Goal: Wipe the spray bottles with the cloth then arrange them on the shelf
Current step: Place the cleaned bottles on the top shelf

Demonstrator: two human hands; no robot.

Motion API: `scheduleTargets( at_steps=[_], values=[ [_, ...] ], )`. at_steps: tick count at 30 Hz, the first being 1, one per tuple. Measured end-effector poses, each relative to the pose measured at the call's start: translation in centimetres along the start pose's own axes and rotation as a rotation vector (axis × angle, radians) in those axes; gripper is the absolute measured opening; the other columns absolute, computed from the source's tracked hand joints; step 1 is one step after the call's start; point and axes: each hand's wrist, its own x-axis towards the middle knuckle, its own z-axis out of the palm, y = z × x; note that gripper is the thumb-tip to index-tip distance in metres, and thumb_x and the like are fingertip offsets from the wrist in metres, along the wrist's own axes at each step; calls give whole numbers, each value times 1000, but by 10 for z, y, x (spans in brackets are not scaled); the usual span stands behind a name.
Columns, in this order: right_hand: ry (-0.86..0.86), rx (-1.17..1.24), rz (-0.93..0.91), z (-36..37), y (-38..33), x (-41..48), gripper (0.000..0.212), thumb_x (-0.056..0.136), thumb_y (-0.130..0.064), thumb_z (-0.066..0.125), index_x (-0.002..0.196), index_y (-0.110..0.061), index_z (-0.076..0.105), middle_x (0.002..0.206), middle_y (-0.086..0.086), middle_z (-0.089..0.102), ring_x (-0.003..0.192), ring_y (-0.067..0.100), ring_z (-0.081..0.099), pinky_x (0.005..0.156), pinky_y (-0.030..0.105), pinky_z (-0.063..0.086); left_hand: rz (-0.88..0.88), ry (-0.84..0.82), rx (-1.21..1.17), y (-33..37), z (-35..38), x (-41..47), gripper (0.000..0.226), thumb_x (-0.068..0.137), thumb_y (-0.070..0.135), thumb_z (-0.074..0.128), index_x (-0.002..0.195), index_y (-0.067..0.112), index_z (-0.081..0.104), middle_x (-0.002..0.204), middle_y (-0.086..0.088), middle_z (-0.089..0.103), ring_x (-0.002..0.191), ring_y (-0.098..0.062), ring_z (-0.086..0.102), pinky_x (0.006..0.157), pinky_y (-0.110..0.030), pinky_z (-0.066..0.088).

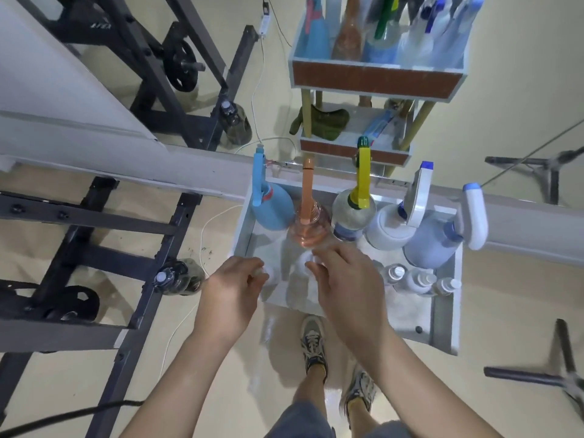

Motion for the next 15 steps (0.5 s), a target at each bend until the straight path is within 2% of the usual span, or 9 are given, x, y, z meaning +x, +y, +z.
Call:
scheduleTargets(
  at_steps=[3, 5, 8, 11, 13, 15],
  values=[
    [58, -124, 57, -22, 29, -7, 26, 87, -26, 53, 76, -11, 71, 73, 6, 64, 59, 33, 60, 53, 38, 51, 181, 14, 105, 21, 5, 5, 17, 84, 26, 58, 82, 13, 70, 73, -1, 62, 61, -18, 57, 55, -29, 46],
    [36, -182, 111, -27, 46, -12, 20, 82, -25, 61, 72, -11, 71, 71, 5, 62, 57, 32, 58, 55, 36, 48, 291, -17, 156, 38, 11, 8, 24, 85, 28, 52, 79, 13, 69, 70, -1, 61, 55, -19, 60, 48, -30, 48],
    [35, -256, 120, -33, 61, -15, 16, 78, -26, 64, 71, -15, 73, 71, 0, 62, 65, 28, 56, 63, 30, 30, 300, -91, 114, 62, 24, 14, 15, 81, 25, 58, 80, 14, 70, 71, 0, 62, 55, -18, 60, 49, -24, 43],
    [69, -252, 127, -33, 66, -14, 11, 77, -29, 66, 73, -24, 75, 74, -8, 63, 79, 19, 48, 69, 28, 10, 279, -235, 67, 80, 37, 20, 8, 78, 15, 66, 85, 12, 69, 81, -6, 65, 65, -27, 63, 52, -29, 48],
    [66, -222, 139, -31, 68, -14, 7, 77, -31, 69, 75, -28, 76, 77, -11, 65, 84, 15, 43, 70, 29, 9, 270, -299, 47, 90, 44, 24, 8, 80, 10, 66, 88, 8, 69, 86, -10, 65, 68, -33, 63, 55, -31, 47],
    [52, -202, 156, -31, 70, -13, 5, 77, -31, 73, 77, -27, 76, 81, -11, 66, 88, 19, 48, 71, 31, 15, 299, -326, 68, 100, 48, 28, 10, 83, 8, 68, 92, 7, 70, 88, -12, 64, 72, -33, 63, 59, -28, 39]
  ],
)
